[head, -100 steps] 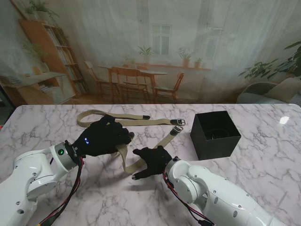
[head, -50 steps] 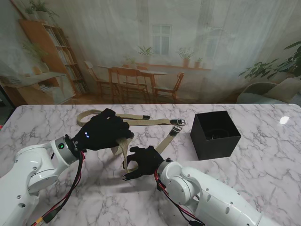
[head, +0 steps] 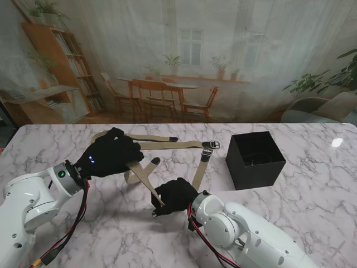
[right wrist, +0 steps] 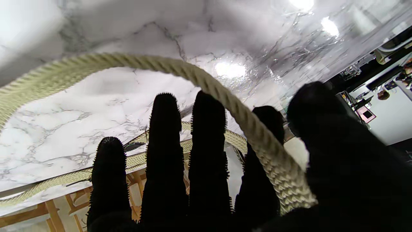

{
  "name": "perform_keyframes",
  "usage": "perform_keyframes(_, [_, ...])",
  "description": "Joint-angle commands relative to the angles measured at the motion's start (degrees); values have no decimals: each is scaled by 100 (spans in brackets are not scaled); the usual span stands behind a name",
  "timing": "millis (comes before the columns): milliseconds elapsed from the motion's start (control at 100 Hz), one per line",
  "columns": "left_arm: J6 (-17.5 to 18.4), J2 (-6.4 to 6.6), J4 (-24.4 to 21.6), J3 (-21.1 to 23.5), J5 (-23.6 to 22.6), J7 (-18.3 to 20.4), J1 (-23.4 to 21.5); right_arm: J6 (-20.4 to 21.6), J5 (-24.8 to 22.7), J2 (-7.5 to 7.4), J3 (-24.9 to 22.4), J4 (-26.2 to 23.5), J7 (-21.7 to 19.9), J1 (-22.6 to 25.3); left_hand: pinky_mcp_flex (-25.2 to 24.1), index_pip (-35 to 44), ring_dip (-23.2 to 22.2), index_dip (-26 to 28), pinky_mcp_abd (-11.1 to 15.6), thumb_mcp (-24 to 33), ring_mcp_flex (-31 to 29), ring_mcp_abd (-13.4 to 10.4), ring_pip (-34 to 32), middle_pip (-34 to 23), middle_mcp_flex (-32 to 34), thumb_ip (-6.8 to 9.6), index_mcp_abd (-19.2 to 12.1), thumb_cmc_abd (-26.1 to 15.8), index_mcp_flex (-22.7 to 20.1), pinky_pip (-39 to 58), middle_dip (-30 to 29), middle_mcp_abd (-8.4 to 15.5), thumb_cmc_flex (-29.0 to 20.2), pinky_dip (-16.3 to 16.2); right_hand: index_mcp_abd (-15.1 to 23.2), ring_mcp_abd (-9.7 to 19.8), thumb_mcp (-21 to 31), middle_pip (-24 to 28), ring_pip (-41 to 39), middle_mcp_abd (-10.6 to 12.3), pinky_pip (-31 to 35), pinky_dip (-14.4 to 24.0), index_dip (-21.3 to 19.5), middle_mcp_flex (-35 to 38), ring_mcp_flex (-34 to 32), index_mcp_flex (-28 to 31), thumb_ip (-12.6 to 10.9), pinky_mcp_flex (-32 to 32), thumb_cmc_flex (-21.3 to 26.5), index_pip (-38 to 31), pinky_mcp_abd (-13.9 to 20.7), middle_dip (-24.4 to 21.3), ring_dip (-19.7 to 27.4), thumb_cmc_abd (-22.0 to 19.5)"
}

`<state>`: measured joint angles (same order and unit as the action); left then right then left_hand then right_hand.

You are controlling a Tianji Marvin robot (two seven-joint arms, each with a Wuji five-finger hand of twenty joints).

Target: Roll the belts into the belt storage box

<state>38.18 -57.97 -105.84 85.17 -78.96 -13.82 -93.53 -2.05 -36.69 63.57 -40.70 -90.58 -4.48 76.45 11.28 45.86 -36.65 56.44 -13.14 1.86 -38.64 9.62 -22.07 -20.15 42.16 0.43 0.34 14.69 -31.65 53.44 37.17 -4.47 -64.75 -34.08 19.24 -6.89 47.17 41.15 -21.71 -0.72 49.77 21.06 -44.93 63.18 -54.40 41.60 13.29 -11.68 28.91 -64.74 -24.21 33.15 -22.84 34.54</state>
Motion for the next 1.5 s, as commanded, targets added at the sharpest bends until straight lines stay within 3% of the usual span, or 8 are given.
perform_keyframes(0, [-47,62,105,127,-78,98,-134,43,-191,-88,-101,-130,-32,172,-122,2,-23,106,-183,129,72,20,42,21,-16,-5,-121,-121,44,-75,44,61,-212,-74,-114,179,342,827,-520,172,276,-14,28,34,-470,-305,190,-219,-192,-323,-31,583,-381,324])
perform_keyframes(180, [9,84,159,494,-84,483,-376,139,-767,-158,-472,-348,151,563,-145,-5,18,98,-242,131,76,42,108,68,23,1,-143,-93,15,-138,-13,78,-202,-52,-839,514,603,2257,-2065,519,904,4,1177,184,-1389,-699,229,-832,-156,400,37,1819,-1231,439])
perform_keyframes(270, [43,94,214,653,-58,644,-439,215,-1008,-189,-736,-442,260,815,-140,-10,33,95,-250,137,60,42,129,84,40,4,-157,-86,2,-163,-33,75,-198,-42,-1290,535,657,2515,-2713,568,1114,-15,1166,333,-1462,-232,-422,-961,-465,1519,11,2255,-1488,480])
perform_keyframes(370, [91,118,280,762,-104,775,-473,306,-1177,-217,-1060,-571,311,1103,-136,-18,43,95,-250,141,47,44,144,94,55,5,-175,-88,-5,-173,-38,91,-185,-40,-691,548,308,2710,-3200,590,1270,-18,1991,799,-1735,297,287,-1104,-25,718,18,2332,-1525,603])
perform_keyframes(510, [72,140,382,778,-182,763,-491,380,-1334,-253,-1439,-745,266,1419,-132,-21,64,106,-263,148,-12,-41,174,94,68,2,-182,-87,-9,-179,-35,91,-172,-42,-470,484,759,2781,-3314,475,1363,1,2215,1094,-1903,819,266,-1170,149,349,74,2339,-1510,434])
perform_keyframes(710, [169,113,328,720,-44,751,-473,312,-1488,-224,-1517,-763,537,1504,-127,-26,63,110,-277,151,-49,-122,189,88,79,-4,-187,-80,-16,-190,-20,103,-158,-42,-1172,280,27,1819,-2507,161,1351,163,1364,-173,-718,118,-543,-826,-1034,2131,264,1932,-1366,-103])
perform_keyframes(960, [446,50,100,603,258,754,-414,24,-1606,-200,-1192,-590,632,1186,-109,-32,62,110,-269,156,-64,-129,205,94,79,-11,-195,-77,-16,-190,-25,112,-141,-48,-1711,-53,-1331,328,-1652,-743,961,434,1691,-3053,1890,-1263,-691,114,-1665,3560,344,870,-989,-828])
perform_keyframes(1490, [570,-31,23,130,775,950,-3,-607,-203,4,254,180,31,-212,-128,-31,50,124,-263,165,-54,-133,214,83,74,-20,-200,-89,-4,-200,-17,121,-141,-64,-3045,-328,-1157,-1923,630,-1367,-128,380,2431,-4486,2889,-2793,-613,925,-2352,5494,-6,-1436,336,-834])
